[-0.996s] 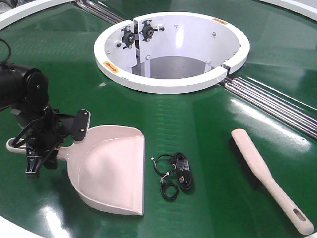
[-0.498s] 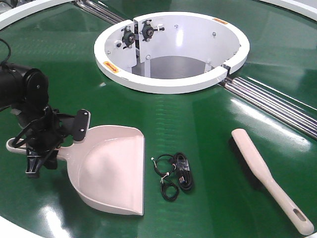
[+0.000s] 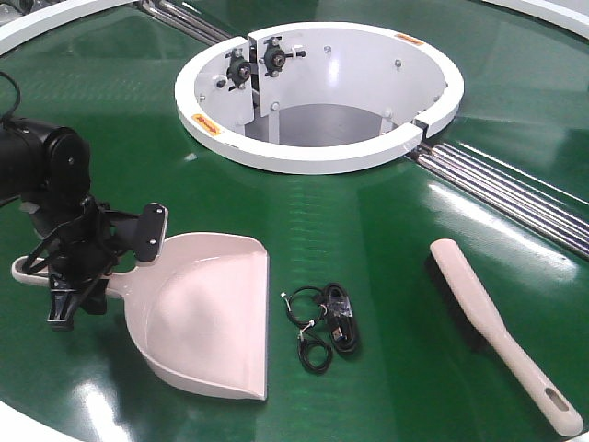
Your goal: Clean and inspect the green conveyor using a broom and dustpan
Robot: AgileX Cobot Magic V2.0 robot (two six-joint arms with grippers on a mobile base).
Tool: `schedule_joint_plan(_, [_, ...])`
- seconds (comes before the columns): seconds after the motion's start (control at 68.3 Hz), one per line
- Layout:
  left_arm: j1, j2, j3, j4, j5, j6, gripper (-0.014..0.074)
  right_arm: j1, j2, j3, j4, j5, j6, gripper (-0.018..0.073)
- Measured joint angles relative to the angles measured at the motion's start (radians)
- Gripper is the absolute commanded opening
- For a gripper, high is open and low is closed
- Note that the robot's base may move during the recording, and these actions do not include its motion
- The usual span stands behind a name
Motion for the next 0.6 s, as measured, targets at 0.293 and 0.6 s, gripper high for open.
schedule_joint_plan(0.293, [0.0,0.0,0.0,0.0,0.0,0.0,-0.0008,0.047,0.094,-0.022,0.008,0.09,-0.007,0.0227])
schedule_joint_plan(0.6, [0.0,0.0,0.0,0.0,0.0,0.0,-0.0008,0.194,0.239,-0.155,-0.026,0.27,-0.013,0.0578])
